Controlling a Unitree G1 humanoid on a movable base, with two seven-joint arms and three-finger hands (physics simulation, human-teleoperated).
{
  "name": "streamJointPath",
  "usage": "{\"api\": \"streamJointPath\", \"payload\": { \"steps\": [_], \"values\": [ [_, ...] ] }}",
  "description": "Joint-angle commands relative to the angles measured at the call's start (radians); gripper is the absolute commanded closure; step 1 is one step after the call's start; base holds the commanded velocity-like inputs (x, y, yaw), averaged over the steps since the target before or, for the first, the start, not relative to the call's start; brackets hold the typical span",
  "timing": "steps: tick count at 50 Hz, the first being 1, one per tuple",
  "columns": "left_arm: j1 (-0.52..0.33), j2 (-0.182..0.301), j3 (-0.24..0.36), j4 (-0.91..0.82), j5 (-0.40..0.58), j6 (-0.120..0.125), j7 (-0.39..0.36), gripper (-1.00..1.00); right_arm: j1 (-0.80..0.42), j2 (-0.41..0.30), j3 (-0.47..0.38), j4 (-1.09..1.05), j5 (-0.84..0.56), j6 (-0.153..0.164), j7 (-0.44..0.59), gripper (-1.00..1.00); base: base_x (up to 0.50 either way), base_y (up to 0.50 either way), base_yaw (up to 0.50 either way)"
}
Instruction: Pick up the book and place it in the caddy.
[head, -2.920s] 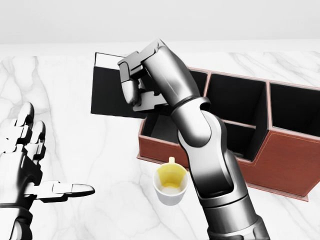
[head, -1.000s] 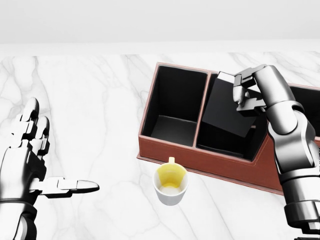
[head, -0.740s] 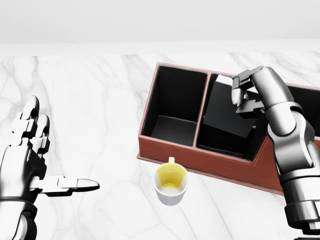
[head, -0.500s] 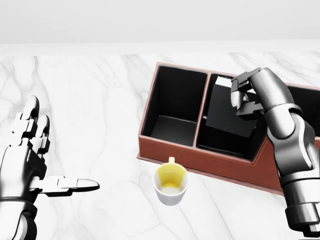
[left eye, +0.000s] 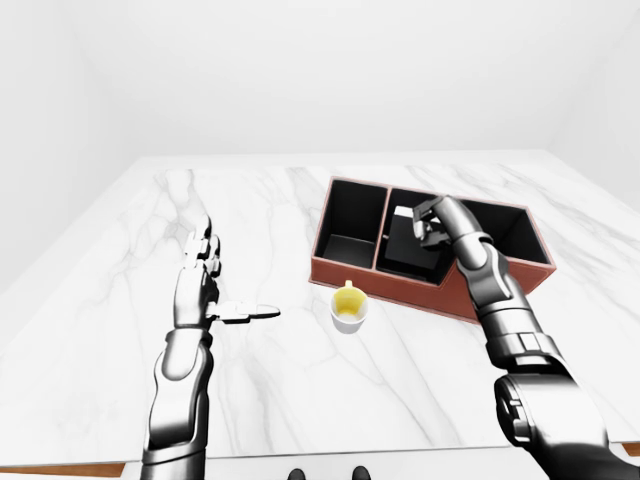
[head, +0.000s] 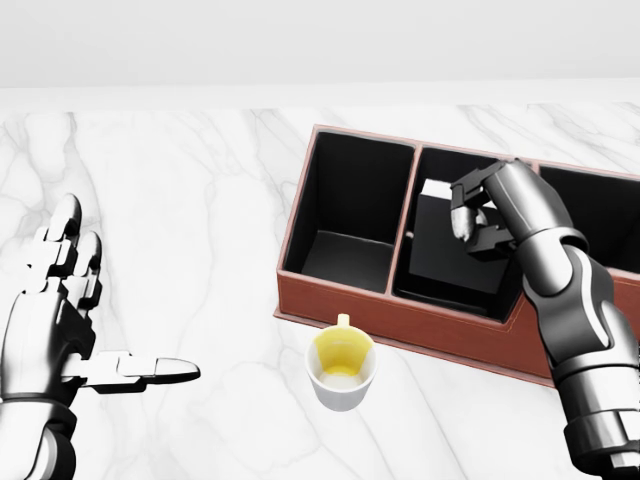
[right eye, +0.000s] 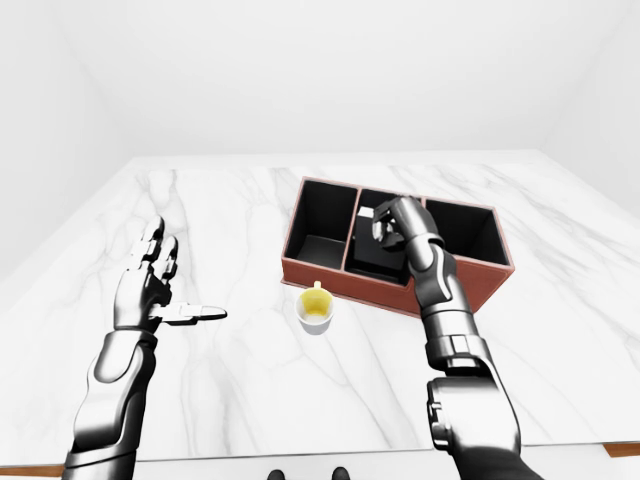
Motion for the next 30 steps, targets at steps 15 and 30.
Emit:
{"api": "streamJointPath", "payload": {
  "steps": [15,30],
  "values": [
    [0.002,-0.001,-0.003,0.003,0.002,0.000,0.001,-1.00,-0.032,0.006,0.008,0.132,-0.038,-0.023,-0.093,1.00,0.00,0.00,0.00],
    [0.003,-0.002,-0.005,0.004,0.004,0.000,0.001,-1.00,-0.048,0.005,0.015,0.200,-0.034,-0.023,-0.123,1.00,0.00,0.00,0.00]
  ]
}}
